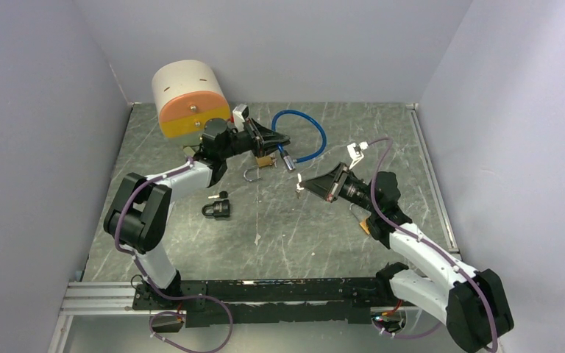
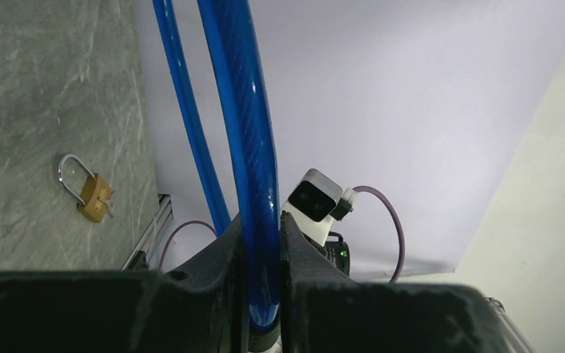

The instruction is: Unlock with the key

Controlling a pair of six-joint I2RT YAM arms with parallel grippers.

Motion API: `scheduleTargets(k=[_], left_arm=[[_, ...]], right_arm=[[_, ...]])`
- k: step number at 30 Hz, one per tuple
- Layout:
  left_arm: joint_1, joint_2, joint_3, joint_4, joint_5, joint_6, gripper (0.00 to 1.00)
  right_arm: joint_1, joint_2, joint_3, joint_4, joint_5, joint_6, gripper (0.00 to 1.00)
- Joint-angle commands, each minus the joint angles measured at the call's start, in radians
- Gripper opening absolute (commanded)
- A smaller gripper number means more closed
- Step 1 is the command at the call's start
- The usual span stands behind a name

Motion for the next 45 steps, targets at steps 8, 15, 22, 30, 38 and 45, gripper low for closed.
scheduleTargets(k=[8, 15, 22, 30, 38, 45], left_arm=[[0.005, -0.015, 0.053, 0.214, 0.022, -0.100, 0.03], [0.005, 0.000, 0.066, 0.275, 0.010, -0.146, 0.03], [0.005, 0.019, 0.077, 0.319, 0.005, -0.179, 0.03], [0.005, 0.028, 0.084, 0.336, 0.004, -0.188, 0.03], [0.005, 0.047, 0.079, 0.392, -0.001, -0.220, 0.03], [0.005, 0.048, 0.085, 0.411, -0.002, -0.231, 0.02]], right_arm=[[-0.009, 0.090, 0.140, 0.153, -0.039, 0.026, 0.00], [-0.009, 0.091, 0.132, 0.145, -0.034, 0.031, 0.00], [-0.009, 0.111, 0.141, 0.146, -0.033, 0.037, 0.00], [-0.009, 0.136, 0.172, 0.165, -0.044, 0.052, 0.00], [-0.009, 0.131, 0.185, 0.167, -0.027, 0.067, 0.00], [-0.009, 0.168, 0.205, 0.165, -0.029, 0.103, 0.00]])
